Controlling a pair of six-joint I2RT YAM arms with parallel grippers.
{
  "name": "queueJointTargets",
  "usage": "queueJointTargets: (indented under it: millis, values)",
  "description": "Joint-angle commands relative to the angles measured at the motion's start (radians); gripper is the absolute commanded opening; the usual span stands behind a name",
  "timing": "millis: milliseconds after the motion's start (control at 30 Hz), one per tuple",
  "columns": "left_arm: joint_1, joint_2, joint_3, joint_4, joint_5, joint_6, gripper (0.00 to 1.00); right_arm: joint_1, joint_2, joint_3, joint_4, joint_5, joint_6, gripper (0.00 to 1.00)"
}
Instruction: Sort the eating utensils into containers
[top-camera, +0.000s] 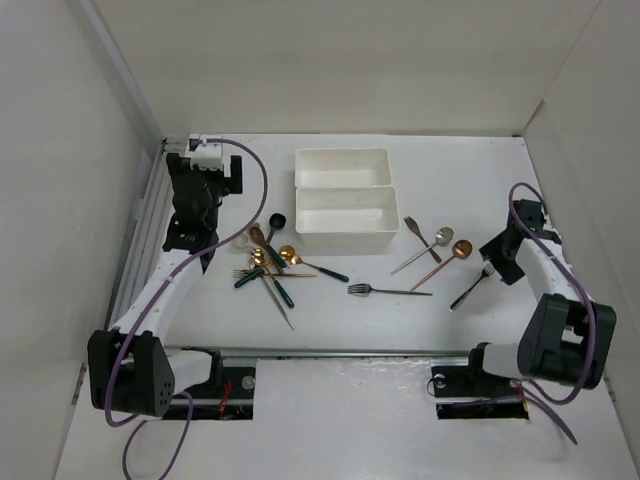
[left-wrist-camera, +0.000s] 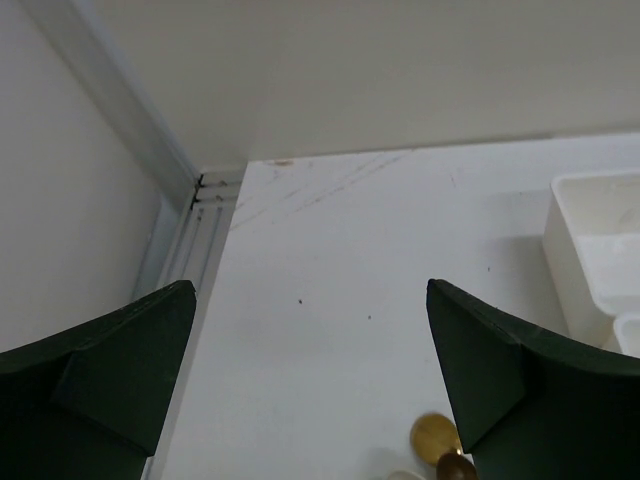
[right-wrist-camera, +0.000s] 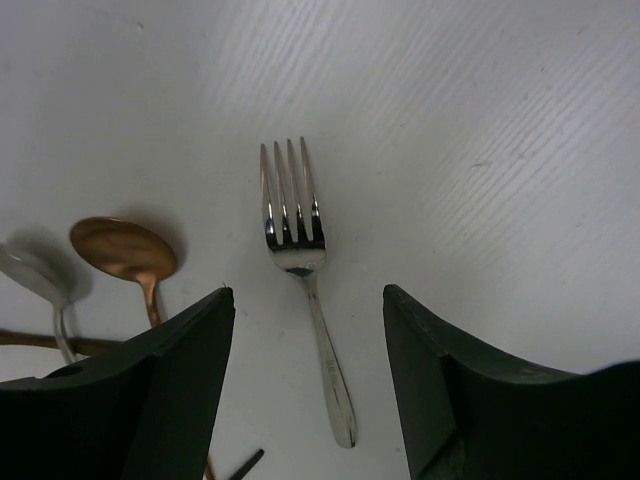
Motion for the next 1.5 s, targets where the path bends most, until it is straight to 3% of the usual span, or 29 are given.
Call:
queueJointTargets:
  millis: [0, 300, 400, 533, 567, 667, 867, 1033, 1167, 1267, 1300, 1367, 1467]
  values:
    - [-0.026, -0.015, 0.036, -0.126, -0.033, -0.03, 1.0, -0.018, 0.074, 0.028, -0.04, -0.086, -0.004, 0.67]
    - [-0.026, -0.048, 0.011, -0.102, -0.056, -0.012, 1.0, -0.018, 0.237, 0.039, -0.05, -0.135, -0.033, 0.65]
    - [-0.026, -0.048, 0.002, -0.068, -0.067, -0.003, 1.0, -0.018, 0.283, 0.039, -0.032, -0.172, -0.044, 0.59]
    - [-0.017, -0.038, -0.007, -0.048, -0.076, -0.003, 1.0, -0.018, 0.314, 0.039, -0.023, -0.172, -0.054, 0.28]
    - [-0.017, -0.038, -0.007, -0.039, -0.076, -0.003, 1.0, -0.018, 0.314, 0.039, -0.023, -0.172, -0.054, 0.16]
    - [-0.017, -0.038, -0.007, -0.039, -0.076, -0.003, 1.0, -0.018, 0.314, 0.05, -0.023, -0.148, -0.064, 0.0]
    - [-0.017, -0.038, -0.026, -0.059, -0.058, -0.003, 1.0, -0.018, 0.236, 0.106, -0.076, -0.065, -0.041, 0.0]
    - [-0.017, -0.038, -0.026, -0.09, -0.035, -0.024, 1.0, -0.018, 0.043, 0.198, -0.104, -0.056, 0.098, 0.0]
    - [-0.017, -0.038, -0.026, -0.11, -0.026, -0.046, 1.0, 0.089, -0.083, 0.294, -0.057, -0.056, 0.313, 0.0]
    - [-0.017, -0.038, -0.035, -0.11, -0.036, -0.073, 1.0, 0.312, -0.111, 0.315, 0.118, 0.0, 0.567, 0.0]
    - [-0.017, -0.038, -0.035, -0.11, -0.036, -0.083, 1.0, 0.425, -0.096, 0.329, 0.158, 0.019, 0.634, 0.0]
    - [-0.017, -0.038, -0.035, -0.122, -0.036, -0.083, 1.0, 0.532, -0.014, 0.378, 0.258, 0.046, 0.779, 0.0]
    - [-0.017, -0.048, -0.035, -0.133, -0.036, -0.083, 1.0, 0.705, 0.175, 0.54, 0.228, 0.118, 0.863, 0.0]
